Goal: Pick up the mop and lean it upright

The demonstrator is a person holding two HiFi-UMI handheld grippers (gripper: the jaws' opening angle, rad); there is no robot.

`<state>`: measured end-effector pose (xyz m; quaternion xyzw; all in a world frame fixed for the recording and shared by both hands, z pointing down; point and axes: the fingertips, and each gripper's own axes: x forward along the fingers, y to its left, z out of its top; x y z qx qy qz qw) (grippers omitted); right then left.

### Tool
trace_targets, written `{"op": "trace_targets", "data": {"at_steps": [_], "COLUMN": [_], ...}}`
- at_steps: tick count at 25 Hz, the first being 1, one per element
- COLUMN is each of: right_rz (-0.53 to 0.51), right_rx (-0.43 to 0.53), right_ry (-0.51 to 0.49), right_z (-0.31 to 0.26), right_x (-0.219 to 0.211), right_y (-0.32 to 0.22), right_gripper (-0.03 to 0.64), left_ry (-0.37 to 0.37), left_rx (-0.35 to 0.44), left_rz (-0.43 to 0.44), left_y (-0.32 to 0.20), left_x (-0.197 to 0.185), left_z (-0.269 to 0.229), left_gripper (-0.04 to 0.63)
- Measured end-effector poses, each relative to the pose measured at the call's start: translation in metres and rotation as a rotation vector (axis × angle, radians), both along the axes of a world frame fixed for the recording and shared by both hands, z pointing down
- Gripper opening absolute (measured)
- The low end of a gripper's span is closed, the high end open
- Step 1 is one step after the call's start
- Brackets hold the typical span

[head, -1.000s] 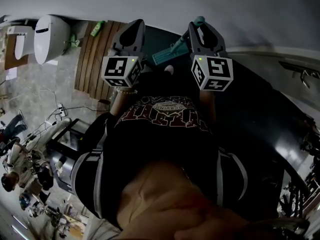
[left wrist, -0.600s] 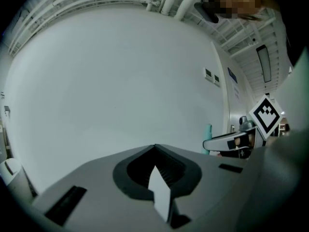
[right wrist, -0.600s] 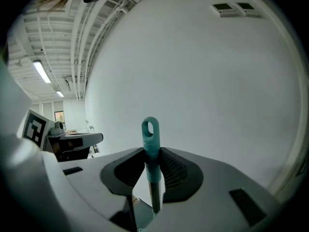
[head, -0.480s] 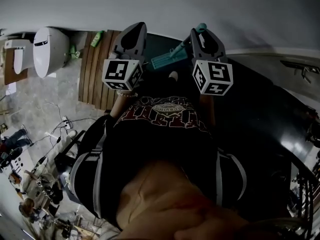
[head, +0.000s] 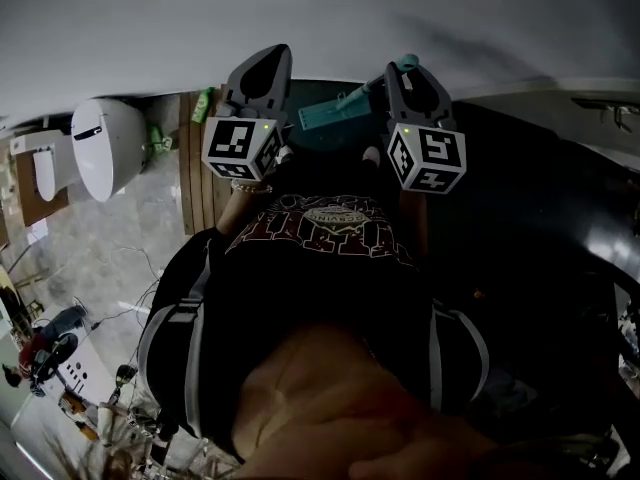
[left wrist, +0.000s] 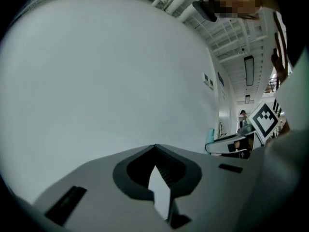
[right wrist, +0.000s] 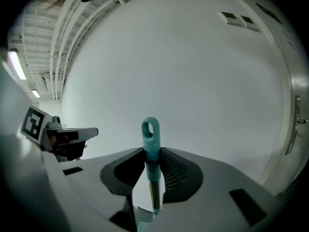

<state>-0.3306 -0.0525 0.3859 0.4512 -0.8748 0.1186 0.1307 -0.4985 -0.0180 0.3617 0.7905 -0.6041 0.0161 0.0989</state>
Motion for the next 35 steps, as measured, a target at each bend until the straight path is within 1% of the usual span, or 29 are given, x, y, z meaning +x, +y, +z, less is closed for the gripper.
{"op": "trace_targets", "data": {"at_steps": [5, 11, 15, 21, 25, 29, 35], "right_rz": [0.05, 0.069, 0.068, 0.043, 0.034, 0.036, 0.049], "right_rx": [0.008, 0.031, 0.021, -0.02, -0.023, -0.028, -0.056], "right_ry": [-0.02, -0.022, -0.009, 0.033, 0.052, 0.066, 0.09], "right_z": [0.002, 0.015, 0.025, 0.048, 0.054, 0.063, 0.081], "right_x": [-0.035, -0.07, -0.085, -0.097, -0.104, -0.109, -0.111], "right_y": [0.003, -0.001, -0.007, -0.014, -0.017, -0.023, -0.027], "right_gripper": [0.11, 0.11, 0.11, 0.11, 0.11, 0.11, 0.11], "left_ry": [-0.003, 0.004, 0.009, 0.032, 0.031, 0.028, 0.025], "left_rx": [-0.009, -0.015, -0.025, -0.024, -0.021, -0.025, -0.03], "left_rz": [0.063, 0.097, 0.09, 0.039, 0.021, 0.02, 0.042], "left_y": [0.001, 0.007, 0.008, 0.006, 0.004, -0.003, -0.011], "left_x": [-0.03, -0.053, -0.059, -0.068, -0.078, -0.085, -0.087], "left_z": [0.003, 0.013, 0.015, 0.011, 0.01, 0.014, 0.016], "left_gripper": [0.046, 0.046, 0.046, 0.046, 0.046, 0.046, 0.046]}}
